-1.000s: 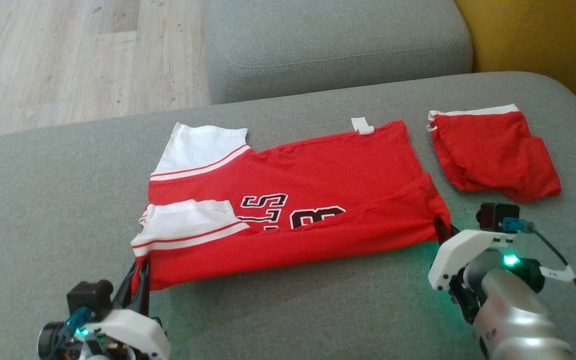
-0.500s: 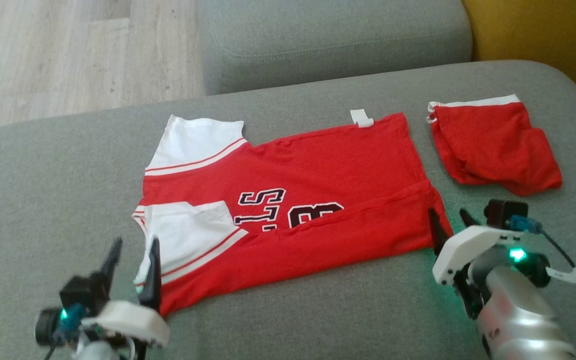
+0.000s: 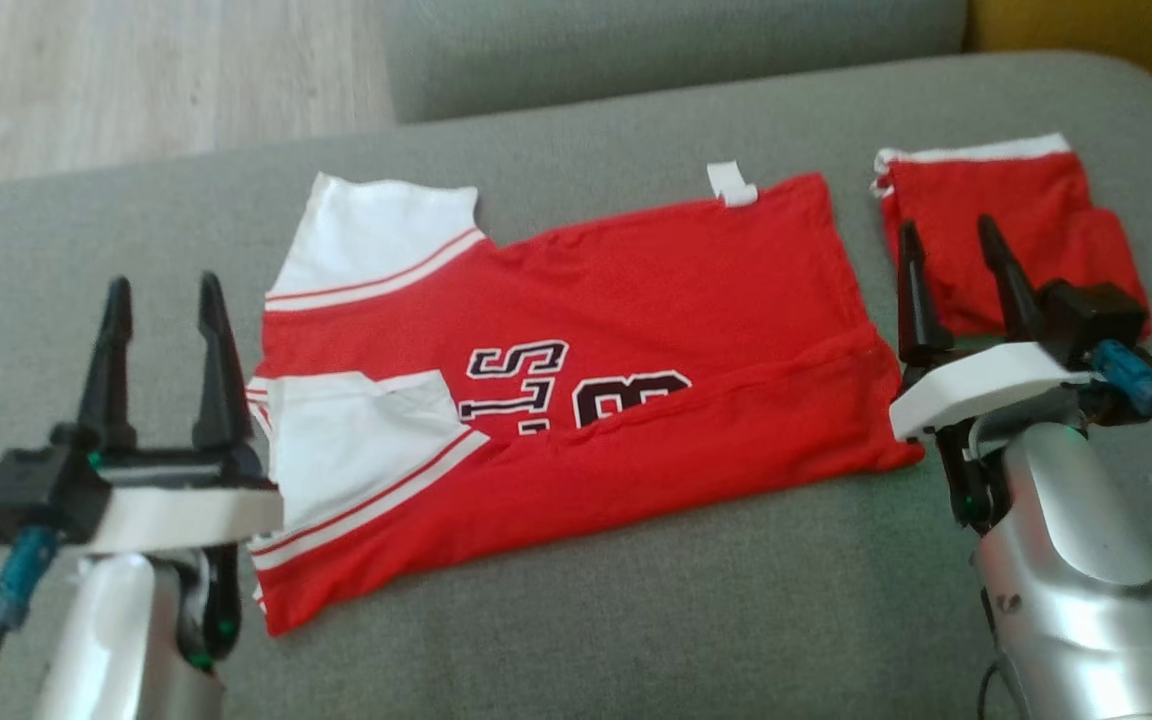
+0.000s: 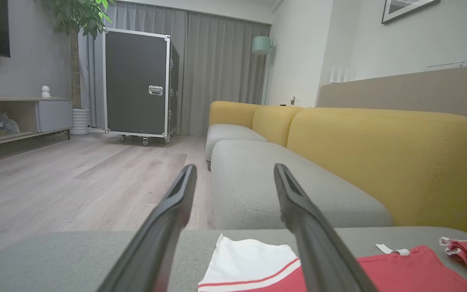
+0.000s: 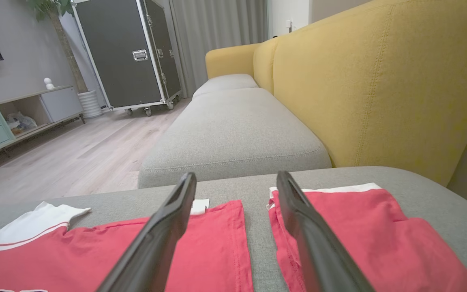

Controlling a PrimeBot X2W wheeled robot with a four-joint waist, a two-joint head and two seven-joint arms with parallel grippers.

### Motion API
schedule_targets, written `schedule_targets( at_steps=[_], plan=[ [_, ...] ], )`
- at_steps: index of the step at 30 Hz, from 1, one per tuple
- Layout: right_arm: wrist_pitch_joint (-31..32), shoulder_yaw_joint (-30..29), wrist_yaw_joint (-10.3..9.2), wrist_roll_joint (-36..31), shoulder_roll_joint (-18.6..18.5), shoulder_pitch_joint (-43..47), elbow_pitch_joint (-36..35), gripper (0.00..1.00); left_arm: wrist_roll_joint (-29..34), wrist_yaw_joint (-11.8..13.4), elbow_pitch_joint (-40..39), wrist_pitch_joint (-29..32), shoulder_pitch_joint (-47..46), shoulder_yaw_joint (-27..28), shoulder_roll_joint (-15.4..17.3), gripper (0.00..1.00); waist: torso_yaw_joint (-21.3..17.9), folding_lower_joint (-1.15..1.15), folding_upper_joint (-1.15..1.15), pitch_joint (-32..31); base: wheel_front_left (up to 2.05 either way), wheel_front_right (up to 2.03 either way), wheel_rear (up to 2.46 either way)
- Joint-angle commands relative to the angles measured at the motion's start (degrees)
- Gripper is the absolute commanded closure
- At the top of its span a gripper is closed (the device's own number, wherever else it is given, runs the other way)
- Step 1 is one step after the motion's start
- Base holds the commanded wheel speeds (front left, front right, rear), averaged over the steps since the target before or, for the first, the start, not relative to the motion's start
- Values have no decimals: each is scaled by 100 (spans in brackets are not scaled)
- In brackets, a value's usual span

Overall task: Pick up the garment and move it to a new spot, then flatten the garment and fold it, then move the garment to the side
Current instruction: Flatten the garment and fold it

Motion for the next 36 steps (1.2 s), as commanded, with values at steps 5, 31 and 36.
schedule_targets(
  at_steps=[5,31,36],
  plan=[
    [-32,221,-5,9,39,-221,-712,0,190,-262,246,165,-1141,173,511,0,-153,0,0,675,0,0,0],
    [558,261,-5,-141,39,-1362,-2015,0,-2168,-539,3435,3640,-4990,-2538,2529,0,-904,0,0,2462,0,0,0],
    [514,177,-5,-167,39,-1362,-2038,0,-2324,-539,3596,3735,-5077,-2731,2535,0,-909,0,0,2503,0,0,0]
  ],
)
